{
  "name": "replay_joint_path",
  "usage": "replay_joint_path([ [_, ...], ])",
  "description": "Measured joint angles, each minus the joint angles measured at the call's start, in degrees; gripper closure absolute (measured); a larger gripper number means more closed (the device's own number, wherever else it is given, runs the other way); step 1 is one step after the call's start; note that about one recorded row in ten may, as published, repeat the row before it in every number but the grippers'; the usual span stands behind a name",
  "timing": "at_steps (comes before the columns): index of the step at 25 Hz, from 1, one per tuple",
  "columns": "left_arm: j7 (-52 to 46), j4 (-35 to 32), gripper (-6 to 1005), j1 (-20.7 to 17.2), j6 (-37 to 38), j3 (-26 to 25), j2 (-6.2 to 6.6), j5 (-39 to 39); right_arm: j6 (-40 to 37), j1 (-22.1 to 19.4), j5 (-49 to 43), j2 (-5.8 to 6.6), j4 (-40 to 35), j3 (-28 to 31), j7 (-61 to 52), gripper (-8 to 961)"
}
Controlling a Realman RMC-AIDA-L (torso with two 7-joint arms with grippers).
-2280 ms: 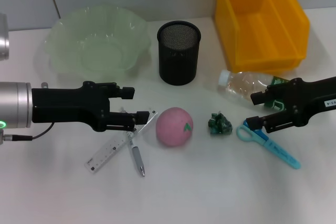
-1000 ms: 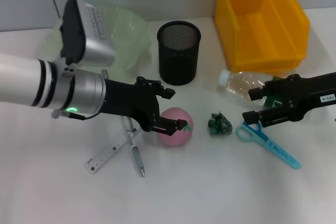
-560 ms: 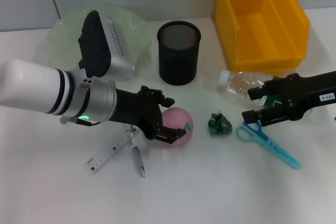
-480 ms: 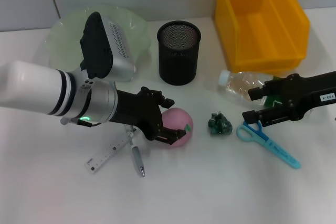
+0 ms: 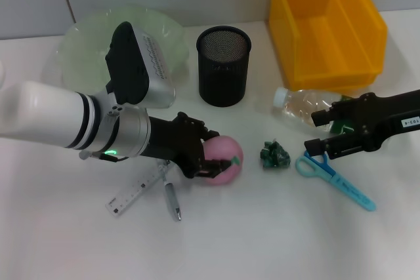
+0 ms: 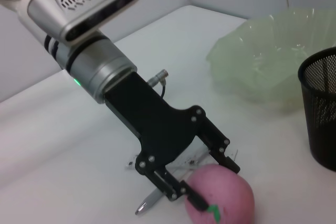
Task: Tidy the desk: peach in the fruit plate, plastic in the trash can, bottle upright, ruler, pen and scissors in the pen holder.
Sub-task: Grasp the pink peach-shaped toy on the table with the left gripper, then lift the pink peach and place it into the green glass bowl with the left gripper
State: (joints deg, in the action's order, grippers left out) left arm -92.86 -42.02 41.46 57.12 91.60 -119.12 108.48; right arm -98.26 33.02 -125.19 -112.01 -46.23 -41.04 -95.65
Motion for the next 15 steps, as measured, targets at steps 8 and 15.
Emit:
replay_joint_path([
  [8, 0.12, -4.08, 507, -2.86, 1.58, -0.34, 0.33, -4.13, -0.54, -0.29, -0.51, 0.06, 0.00, 0.00, -0.14, 142],
  [15, 1.54, -11.44, 627, -9.11, 6.45, -5.73, 0.63, -11.77, -0.17, -0.47, -0.51, 0.13, -0.09, 0.04, 0.12, 142],
])
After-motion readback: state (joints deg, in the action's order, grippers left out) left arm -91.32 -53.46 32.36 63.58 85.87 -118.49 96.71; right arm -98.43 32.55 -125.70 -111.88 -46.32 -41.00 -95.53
